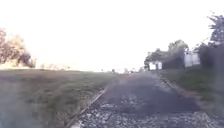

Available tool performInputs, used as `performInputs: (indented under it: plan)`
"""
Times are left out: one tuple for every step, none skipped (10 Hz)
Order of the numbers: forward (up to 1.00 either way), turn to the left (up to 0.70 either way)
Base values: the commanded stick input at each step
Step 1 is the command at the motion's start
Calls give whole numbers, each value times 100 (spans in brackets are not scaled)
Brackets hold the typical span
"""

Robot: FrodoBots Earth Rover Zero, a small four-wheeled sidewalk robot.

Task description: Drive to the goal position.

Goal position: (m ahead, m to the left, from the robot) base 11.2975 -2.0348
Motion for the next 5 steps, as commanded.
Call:
performInputs:
  plan:
    - [0,-70]
    - [0,-70]
    - [0,-70]
    - [0,-70]
    - [0,-70]
